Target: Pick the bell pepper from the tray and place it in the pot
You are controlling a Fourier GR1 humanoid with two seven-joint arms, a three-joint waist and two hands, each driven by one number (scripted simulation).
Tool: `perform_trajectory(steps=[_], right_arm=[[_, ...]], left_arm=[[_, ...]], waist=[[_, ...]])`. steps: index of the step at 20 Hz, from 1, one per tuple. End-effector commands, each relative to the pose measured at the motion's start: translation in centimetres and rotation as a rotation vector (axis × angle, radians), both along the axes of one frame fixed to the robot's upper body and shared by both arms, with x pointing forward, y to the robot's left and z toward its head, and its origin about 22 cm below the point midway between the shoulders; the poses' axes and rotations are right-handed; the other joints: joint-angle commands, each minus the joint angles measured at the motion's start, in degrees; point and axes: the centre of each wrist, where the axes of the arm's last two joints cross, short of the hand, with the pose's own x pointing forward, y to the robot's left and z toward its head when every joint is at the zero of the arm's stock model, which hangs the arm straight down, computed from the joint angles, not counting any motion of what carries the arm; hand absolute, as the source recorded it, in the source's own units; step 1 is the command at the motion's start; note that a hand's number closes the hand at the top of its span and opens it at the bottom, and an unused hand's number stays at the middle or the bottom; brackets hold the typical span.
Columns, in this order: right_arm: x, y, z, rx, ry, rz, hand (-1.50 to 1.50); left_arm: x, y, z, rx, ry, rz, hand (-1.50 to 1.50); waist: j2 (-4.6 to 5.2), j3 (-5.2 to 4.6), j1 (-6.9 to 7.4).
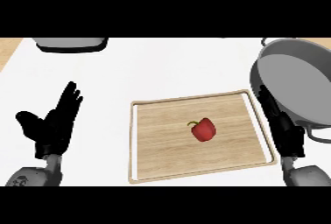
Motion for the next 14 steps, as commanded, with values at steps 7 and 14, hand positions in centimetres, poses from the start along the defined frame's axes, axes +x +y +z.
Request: perform_trajectory(steps=[7, 14], right_arm=[[6.4, 3.5, 15.0, -0.535, -0.559, 0.63, 1.5], [11.2, 3.2, 10.1, -0.178, -0.654, 0.904, -1.5]], left_arm=[[2.0, -0.7, 3.1, 0.035, -0.127, -0.064, 0.0], [3.0, -0.1, 5.3, 0.024, -0.183, -0.052, 0.0]], waist=[[-2.58, -1.83, 7.0], [0.88, -0.05, 4.37]])
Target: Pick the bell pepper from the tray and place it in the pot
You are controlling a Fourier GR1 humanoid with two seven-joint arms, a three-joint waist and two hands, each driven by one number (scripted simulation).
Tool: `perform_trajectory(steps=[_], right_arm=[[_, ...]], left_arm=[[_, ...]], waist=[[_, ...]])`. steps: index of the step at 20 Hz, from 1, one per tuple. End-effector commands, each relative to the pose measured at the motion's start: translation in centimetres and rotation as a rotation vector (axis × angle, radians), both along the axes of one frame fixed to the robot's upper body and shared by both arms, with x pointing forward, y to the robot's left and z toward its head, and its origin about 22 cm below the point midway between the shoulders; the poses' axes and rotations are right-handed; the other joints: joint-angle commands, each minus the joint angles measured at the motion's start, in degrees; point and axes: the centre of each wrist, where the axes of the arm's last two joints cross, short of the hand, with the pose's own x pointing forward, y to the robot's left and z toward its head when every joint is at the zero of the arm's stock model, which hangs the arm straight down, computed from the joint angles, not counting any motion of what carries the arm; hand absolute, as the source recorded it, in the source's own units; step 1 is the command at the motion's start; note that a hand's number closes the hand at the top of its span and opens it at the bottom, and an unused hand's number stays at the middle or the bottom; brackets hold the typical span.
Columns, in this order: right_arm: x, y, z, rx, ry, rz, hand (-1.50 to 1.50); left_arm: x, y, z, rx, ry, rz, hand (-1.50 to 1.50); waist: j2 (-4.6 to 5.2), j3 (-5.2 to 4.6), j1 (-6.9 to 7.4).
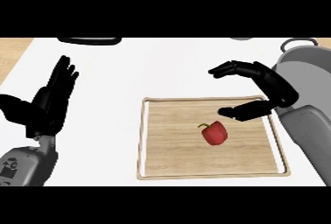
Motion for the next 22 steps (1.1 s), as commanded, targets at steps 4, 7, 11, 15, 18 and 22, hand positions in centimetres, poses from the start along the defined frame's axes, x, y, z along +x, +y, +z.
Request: perform_trajectory(steps=[4, 7, 11, 15, 18, 22], right_arm=[[4.1, -1.8, 3.9, -0.031, -0.094, 0.293, -1.5], [4.1, -1.3, 5.2, -0.202, -0.072, 0.326, -1.5], [3.0, 1.7, 5.9, -0.493, -0.068, 0.385, -1.5], [1.5, 3.6, 8.5, -0.743, -0.126, 0.381, -1.5], [0.0, 7.1, 6.2, -0.88, -0.155, 0.413, -1.5], [-2.2, 8.9, 4.3, -0.999, -0.134, 0.391, -1.5]], left_arm=[[0.5, 1.4, 0.9, -0.003, -0.002, 0.043, 0.0], [-0.4, 0.4, -0.2, -0.014, 0.002, 0.057, 0.0], [0.4, 1.2, 0.5, -0.012, 0.021, 0.058, 0.0], [-0.7, 2.9, -0.2, -0.021, 0.019, 0.074, 0.0], [-0.4, 3.0, -0.6, -0.006, 0.004, 0.082, 0.0], [-0.9, 2.0, 0.5, 0.014, 0.004, 0.08, 0.0]], waist=[[-0.51, -0.05, -2.46], [-0.92, -0.12, -3.48], [-1.09, -0.16, -4.19], [-1.56, -0.22, -4.59], [-1.28, -0.21, -4.64], [-1.4, -0.12, -4.83]])
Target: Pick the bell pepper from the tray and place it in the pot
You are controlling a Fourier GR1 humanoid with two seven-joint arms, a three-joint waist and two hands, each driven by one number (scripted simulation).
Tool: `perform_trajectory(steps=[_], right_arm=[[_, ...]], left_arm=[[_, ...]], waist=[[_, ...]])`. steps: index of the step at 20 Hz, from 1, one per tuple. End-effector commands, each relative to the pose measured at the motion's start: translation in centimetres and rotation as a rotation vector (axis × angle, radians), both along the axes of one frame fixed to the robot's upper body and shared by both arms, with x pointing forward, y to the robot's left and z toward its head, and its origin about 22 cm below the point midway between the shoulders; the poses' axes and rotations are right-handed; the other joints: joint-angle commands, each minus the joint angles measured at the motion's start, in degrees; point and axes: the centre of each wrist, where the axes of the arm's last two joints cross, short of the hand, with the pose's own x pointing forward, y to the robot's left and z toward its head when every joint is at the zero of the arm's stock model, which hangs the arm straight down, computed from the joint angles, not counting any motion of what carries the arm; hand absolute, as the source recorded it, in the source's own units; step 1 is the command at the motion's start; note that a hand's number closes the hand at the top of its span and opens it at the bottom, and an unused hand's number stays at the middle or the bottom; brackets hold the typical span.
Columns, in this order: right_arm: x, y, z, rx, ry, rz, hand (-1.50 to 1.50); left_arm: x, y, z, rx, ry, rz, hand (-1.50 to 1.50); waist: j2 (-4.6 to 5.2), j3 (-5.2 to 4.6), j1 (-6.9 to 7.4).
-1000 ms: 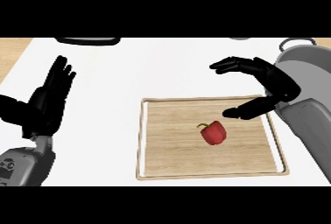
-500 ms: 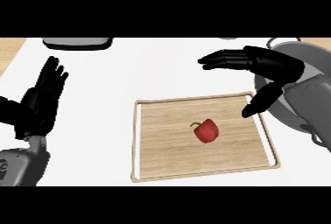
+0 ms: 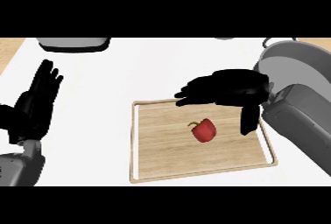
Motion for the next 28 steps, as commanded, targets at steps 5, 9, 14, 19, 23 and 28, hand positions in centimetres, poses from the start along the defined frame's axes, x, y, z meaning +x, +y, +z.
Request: perform_trajectory(steps=[5, 9, 14, 19, 23, 28], right_arm=[[-2.5, 0.8, -2.7, -0.136, 0.005, -0.027, -1.5], [-3.5, 2.5, -4.1, -0.153, 0.008, -0.02, -1.5], [-3.9, 1.9, -4.7, -0.202, -0.064, -0.075, -1.5], [-3.3, 2.3, -5.1, -0.21, -0.115, -0.114, -1.5], [-2.9, 2.8, -5.4, -0.2, -0.083, -0.097, -1.5], [-2.4, 2.5, -7.8, -0.206, -0.093, -0.085, -1.5]], left_arm=[[-0.3, -1.2, -0.9, -0.019, 0.007, 0.002, 0.0], [0.3, -0.6, -0.1, -0.015, 0.003, -0.015, 0.0], [-1.2, -1.2, -0.6, 0.003, -0.003, -0.009, 0.0], [0.8, 0.6, -0.3, -0.018, -0.002, -0.007, 0.0], [-0.8, -0.2, 0.9, -0.018, -0.016, -0.015, 0.0], [0.1, -0.9, -0.4, 0.0, -0.014, 0.004, 0.0]], waist=[[0.26, 0.06, -0.12], [0.32, 0.06, 0.0], [0.27, 0.07, 0.21], [0.35, 0.06, -0.08], [0.26, 0.06, 0.16], [0.33, 0.07, 0.09]])
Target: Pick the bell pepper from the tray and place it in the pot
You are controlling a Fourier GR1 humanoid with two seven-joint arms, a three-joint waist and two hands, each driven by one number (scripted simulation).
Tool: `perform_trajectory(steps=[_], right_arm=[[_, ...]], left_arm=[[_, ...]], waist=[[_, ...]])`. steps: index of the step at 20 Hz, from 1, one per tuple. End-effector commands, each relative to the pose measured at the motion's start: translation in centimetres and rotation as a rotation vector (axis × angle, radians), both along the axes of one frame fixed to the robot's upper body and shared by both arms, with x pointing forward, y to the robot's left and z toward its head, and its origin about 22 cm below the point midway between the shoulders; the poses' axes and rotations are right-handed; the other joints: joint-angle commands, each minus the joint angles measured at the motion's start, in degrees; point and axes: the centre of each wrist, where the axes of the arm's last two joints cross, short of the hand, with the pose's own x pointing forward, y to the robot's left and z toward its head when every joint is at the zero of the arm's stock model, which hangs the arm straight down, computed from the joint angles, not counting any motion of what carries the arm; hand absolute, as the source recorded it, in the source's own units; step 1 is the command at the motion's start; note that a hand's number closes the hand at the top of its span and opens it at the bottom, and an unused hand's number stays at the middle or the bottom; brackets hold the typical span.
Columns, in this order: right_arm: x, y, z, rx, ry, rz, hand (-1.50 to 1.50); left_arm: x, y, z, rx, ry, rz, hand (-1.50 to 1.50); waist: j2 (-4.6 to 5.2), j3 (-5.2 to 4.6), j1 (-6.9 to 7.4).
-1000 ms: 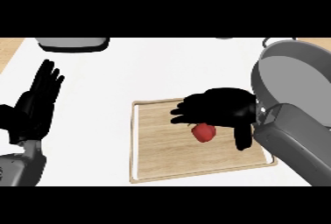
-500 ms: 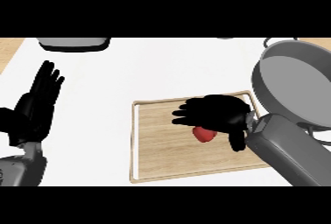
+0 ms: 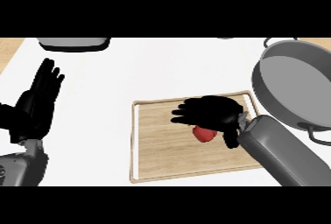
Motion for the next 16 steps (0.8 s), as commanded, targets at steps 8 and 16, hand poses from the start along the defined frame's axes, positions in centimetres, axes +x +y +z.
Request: perform_trajectory(steps=[8, 16], right_arm=[[0.6, -1.2, -3.7, -0.015, -0.013, -0.051, -1.5], [1.1, 0.4, -4.6, -0.046, -0.074, 0.119, 1.5]], left_arm=[[-1.4, 1.6, 1.5, 0.005, 0.006, 0.003, 0.0], [0.9, -0.2, 0.3, -0.004, 0.013, 0.004, 0.0]], waist=[[-0.04, 0.0, 0.1], [0.0, 0.0, -0.11]])
